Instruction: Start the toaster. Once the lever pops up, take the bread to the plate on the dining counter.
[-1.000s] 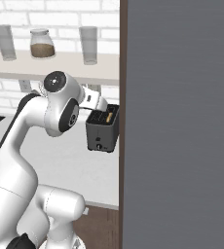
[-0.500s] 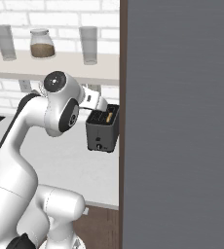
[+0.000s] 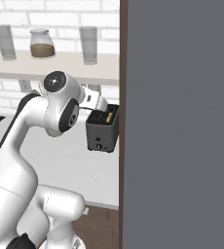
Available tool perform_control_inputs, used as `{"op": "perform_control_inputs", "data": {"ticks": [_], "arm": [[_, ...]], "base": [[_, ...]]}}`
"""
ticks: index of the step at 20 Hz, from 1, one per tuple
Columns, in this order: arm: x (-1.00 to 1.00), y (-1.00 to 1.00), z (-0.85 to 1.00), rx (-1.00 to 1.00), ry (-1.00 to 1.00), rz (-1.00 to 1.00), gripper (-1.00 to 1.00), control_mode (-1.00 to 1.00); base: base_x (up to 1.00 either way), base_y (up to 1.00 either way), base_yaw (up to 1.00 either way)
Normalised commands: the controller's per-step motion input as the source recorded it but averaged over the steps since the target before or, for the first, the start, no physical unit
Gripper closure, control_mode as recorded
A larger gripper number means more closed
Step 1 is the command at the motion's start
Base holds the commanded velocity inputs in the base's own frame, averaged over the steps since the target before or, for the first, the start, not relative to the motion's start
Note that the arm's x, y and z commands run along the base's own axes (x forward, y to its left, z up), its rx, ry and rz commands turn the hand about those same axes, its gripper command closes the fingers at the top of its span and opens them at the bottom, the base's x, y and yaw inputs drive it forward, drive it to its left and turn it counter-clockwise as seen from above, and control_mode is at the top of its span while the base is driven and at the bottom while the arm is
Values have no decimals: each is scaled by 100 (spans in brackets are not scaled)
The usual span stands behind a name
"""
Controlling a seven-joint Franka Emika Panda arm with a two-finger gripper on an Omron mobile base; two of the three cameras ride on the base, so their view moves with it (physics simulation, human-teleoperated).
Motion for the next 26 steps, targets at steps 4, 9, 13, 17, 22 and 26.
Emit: {"op": "perform_control_inputs", "data": {"ticks": [4, 9, 13, 17, 22, 26], "arm": [[0, 0, 0, 0, 0, 0, -100, -100], [0, 0, 0, 0, 0, 0, -100, -100], [0, 0, 0, 0, 0, 0, -100, -100], [0, 0, 0, 0, 0, 0, -100, -100], [0, 0, 0, 0, 0, 0, -100, -100], [0, 0, 0, 0, 0, 0, -100, -100]], "base": [[0, 0, 0], [0, 0, 0], [0, 0, 0], [0, 0, 0], [0, 0, 0], [0, 0, 0]]}}
